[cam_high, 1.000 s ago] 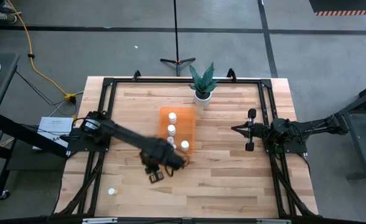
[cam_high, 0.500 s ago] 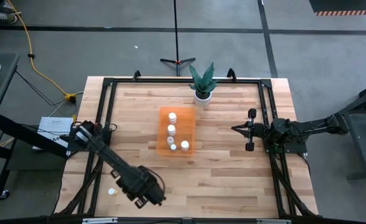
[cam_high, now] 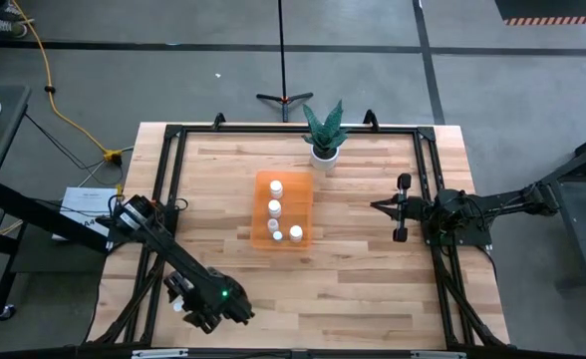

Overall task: Pick and place pill bottles into a basket
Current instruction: Put the orange pill bottle into the orange container

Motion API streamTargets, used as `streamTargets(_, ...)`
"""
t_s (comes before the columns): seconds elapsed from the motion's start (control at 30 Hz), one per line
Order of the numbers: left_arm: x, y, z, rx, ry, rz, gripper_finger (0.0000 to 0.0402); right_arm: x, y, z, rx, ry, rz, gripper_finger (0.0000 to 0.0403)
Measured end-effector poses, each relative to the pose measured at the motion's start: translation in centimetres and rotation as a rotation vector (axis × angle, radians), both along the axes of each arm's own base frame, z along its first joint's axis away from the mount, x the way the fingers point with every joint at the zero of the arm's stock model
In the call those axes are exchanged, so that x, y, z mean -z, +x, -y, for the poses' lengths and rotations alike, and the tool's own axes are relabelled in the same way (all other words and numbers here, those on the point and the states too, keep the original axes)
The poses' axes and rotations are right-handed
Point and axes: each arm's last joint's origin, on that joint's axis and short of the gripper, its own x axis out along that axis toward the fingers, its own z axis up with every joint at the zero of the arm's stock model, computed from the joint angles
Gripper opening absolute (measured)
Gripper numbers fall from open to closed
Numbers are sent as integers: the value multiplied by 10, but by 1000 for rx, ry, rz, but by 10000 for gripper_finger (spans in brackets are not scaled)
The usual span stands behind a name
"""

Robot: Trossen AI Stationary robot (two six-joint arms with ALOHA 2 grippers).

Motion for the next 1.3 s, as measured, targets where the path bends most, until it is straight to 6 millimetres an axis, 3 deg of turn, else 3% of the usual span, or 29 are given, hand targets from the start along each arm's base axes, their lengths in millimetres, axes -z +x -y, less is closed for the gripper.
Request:
streamTargets(0.17, 1, 0, -1, 17, 23, 21, 367, 0, 0, 0, 0, 0, -1, 7)
streamTargets(0.33, 6, 7, 2, 61, 47, 160, 397, 0, 0, 0, 0, 0, -3, 7)
streamTargets(0.77, 8, -7, 16, 160, 103, 217, 354, 1, 0, 0, 0, -1, -7, 7)
streamTargets(1.3, 9, -33, 38, 257, 161, 264, 349, 1, 0, 0, 0, -1, -7, 7)
